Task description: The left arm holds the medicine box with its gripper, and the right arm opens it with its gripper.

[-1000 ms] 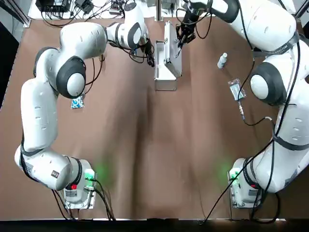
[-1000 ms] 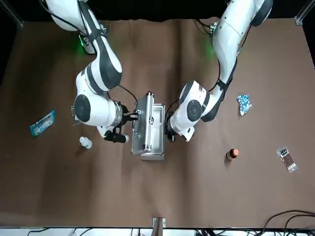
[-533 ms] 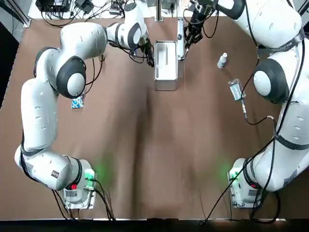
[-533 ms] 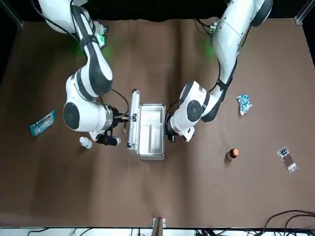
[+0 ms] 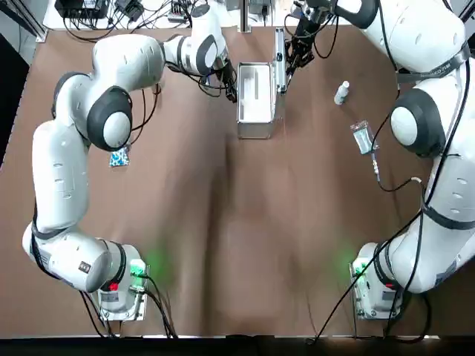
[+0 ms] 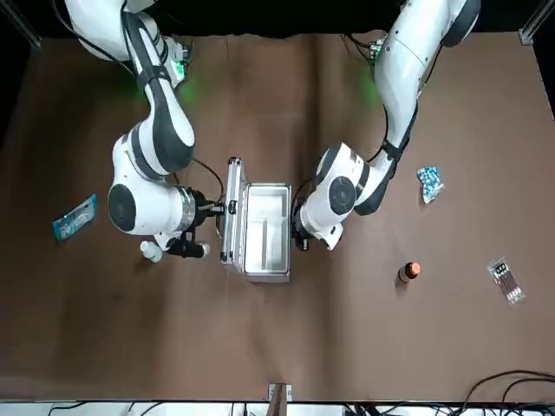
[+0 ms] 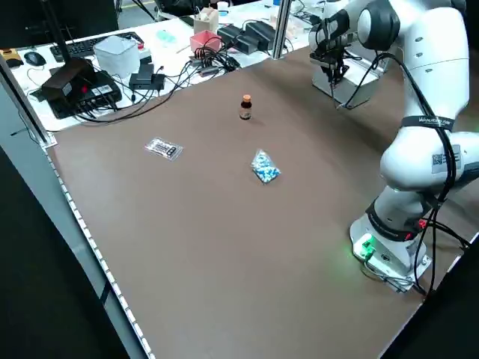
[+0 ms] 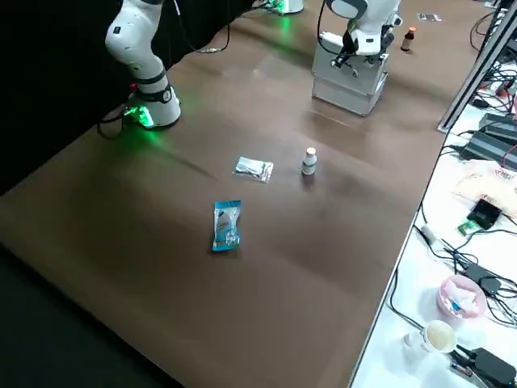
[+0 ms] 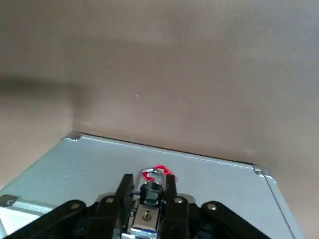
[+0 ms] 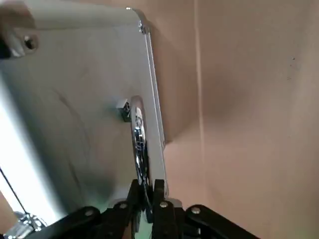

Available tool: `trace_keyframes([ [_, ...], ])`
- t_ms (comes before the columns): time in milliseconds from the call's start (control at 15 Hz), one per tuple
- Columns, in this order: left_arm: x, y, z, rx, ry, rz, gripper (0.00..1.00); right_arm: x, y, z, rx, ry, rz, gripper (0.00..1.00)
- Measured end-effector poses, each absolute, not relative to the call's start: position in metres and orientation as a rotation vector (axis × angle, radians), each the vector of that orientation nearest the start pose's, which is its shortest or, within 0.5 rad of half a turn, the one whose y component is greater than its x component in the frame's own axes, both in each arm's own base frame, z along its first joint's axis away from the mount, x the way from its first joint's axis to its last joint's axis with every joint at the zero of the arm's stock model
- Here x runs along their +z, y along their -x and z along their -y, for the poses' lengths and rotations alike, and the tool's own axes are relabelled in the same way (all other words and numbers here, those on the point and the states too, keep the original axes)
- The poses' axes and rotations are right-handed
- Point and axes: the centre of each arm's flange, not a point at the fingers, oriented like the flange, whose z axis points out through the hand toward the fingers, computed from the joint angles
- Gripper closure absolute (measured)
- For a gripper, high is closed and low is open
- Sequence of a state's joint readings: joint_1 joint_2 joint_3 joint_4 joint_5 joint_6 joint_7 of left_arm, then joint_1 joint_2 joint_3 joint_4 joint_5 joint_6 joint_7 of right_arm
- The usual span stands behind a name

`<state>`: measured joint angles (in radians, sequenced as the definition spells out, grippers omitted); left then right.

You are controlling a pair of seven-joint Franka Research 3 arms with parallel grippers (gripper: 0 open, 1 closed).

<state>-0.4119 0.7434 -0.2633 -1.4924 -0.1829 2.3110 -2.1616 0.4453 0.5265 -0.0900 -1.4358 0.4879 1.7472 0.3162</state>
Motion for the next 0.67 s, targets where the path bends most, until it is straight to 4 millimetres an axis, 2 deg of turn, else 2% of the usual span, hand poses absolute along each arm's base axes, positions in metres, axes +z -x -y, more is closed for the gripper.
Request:
trace_keyframes([
  [333,0.253,-0.585,0.429,-0.444,-1.982,-2.212,0.7,0.374,-0.625,-0.277,0.475,2.76,-0.103,0.86],
  [467,0.252,-0.585,0.429,-0.445,-1.983,-2.213,0.7,0.352,-0.639,-0.262,0.406,2.779,-0.16,0.71],
  [533,0.252,-0.585,0.429,-0.445,-1.983,-2.213,0.7,0.33,-0.647,-0.251,0.414,2.785,-0.177,0.52],
  [667,0.252,-0.585,0.429,-0.445,-1.983,-2.213,0.7,0.322,-0.648,-0.245,0.428,2.785,-0.167,0.32],
])
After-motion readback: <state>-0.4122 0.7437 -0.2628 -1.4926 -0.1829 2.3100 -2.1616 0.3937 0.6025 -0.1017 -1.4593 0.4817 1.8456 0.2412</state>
